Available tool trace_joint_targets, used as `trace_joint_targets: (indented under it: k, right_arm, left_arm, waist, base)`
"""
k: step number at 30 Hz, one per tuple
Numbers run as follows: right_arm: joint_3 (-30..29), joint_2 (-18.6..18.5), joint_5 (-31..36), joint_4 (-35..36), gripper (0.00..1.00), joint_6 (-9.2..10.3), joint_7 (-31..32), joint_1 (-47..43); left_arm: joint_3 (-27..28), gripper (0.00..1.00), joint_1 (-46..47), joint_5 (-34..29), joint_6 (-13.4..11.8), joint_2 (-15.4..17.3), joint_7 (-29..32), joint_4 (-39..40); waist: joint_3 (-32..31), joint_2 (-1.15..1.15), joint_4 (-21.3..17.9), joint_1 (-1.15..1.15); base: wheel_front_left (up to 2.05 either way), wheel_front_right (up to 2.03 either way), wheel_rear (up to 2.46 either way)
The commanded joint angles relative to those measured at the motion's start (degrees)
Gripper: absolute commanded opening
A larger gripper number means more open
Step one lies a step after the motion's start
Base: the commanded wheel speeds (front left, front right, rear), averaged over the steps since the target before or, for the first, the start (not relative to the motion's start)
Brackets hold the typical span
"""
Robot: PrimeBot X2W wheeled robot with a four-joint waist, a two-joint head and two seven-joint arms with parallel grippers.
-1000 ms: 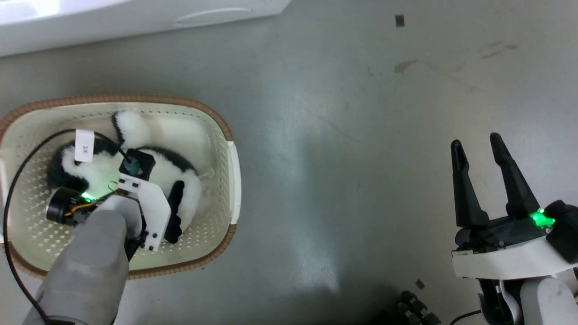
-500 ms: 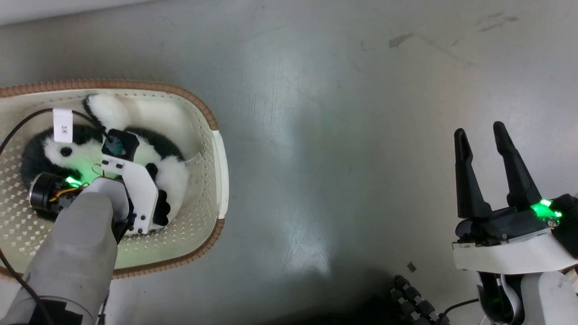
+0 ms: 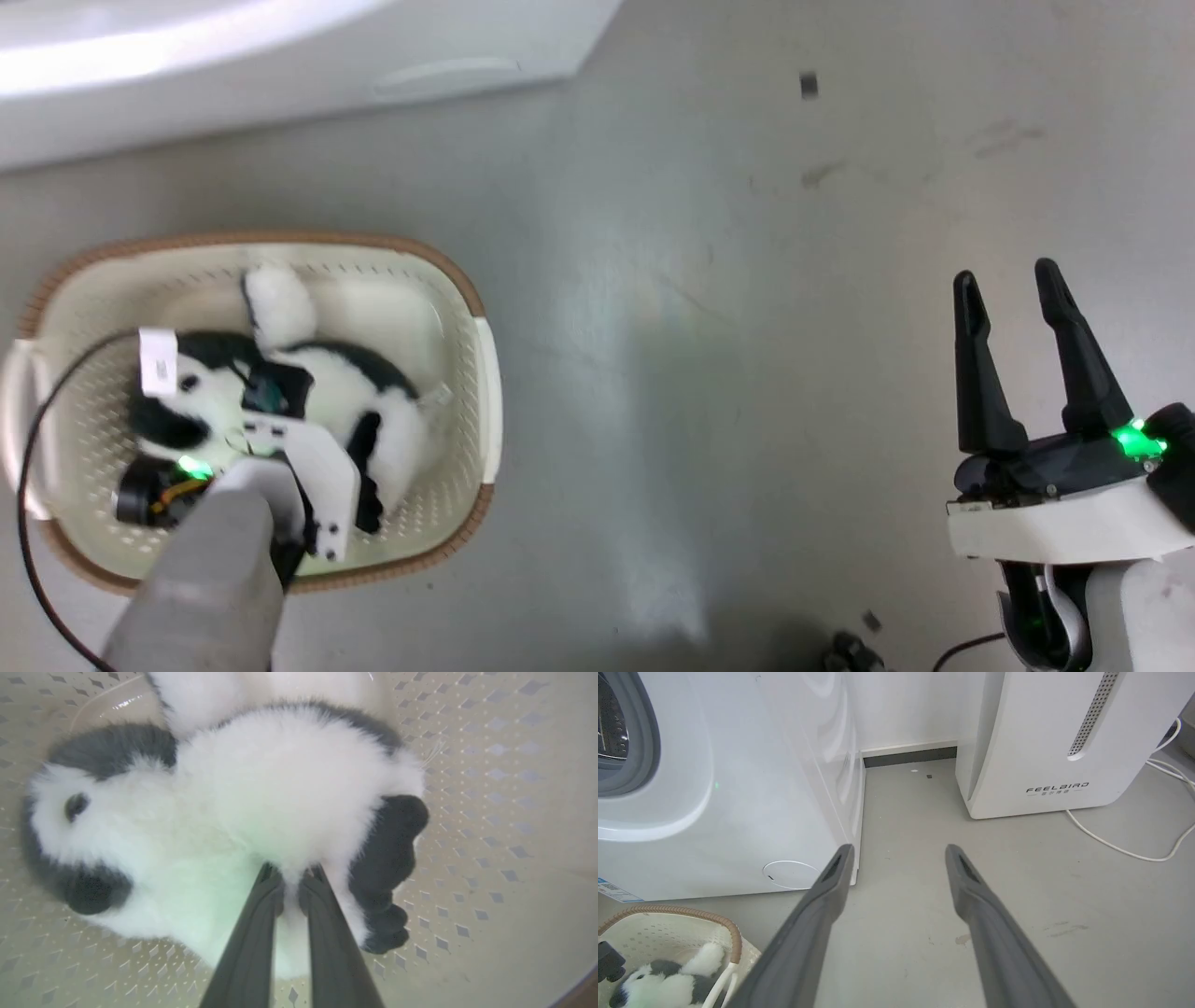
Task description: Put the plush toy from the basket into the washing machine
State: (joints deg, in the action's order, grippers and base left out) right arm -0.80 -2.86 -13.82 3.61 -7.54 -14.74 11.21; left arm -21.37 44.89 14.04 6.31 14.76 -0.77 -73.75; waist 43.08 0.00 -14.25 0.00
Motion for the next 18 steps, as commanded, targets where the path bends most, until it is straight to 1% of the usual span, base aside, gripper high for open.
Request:
trace_joint_targets:
  k: [1, 6, 8, 10, 14, 18]
  right_arm:
    - [-0.2, 0.0, 0.7, -0.2, 1.0, 0.05, -0.3, -0.3]
    - [-0.8, 0.0, 2.2, -0.8, 1.0, 0.05, -0.3, -2.0]
    - [-1.1, 0.0, 3.0, -1.1, 1.0, 0.05, -0.3, -3.2]
    - [-1.3, 0.0, 3.5, -1.2, 1.0, 0.05, -0.3, -3.9]
    - [-1.5, 0.0, 4.4, -1.6, 1.0, 0.05, -0.3, -5.5]
    - [-1.4, 0.0, 5.0, -2.0, 1.0, 0.05, -0.3, -7.0]
  left_arm:
    - [0.2, 0.0, -0.9, 0.5, 0.3, -0.5, -0.9, -0.1]
    - [1.1, 0.0, -3.8, 2.3, 0.4, -2.3, -5.4, -0.1]
    - [1.3, 0.0, -5.6, 3.0, 0.4, -3.4, -8.7, 0.0]
    - [1.2, 0.0, -6.6, 3.2, 0.5, -4.0, -10.5, 0.1]
    - [1.1, 0.0, -9.0, 3.8, 0.6, -5.3, -12.8, 0.8]
    - [1.1, 0.0, -11.8, 4.1, 0.5, -6.1, -13.9, 2.6]
  waist:
    - [-3.5, 0.0, 1.3, 0.0]
    - [-9.3, 0.0, 3.0, 0.0]
    - [-12.6, 0.0, 4.2, 0.0]
    - [-14.8, 0.0, 4.9, 0.0]
    - [-19.1, 0.0, 6.4, 0.0]
    - [-23.2, 0.0, 7.7, 0.0]
  base:
    - [0.0, 0.0, 0.0]
    - [0.0, 0.0, 0.0]
    - [0.0, 0.0, 0.0]
    - [0.0, 0.0, 0.0]
    - [0.0, 0.0, 0.0]
    - [0.0, 0.0, 0.0]
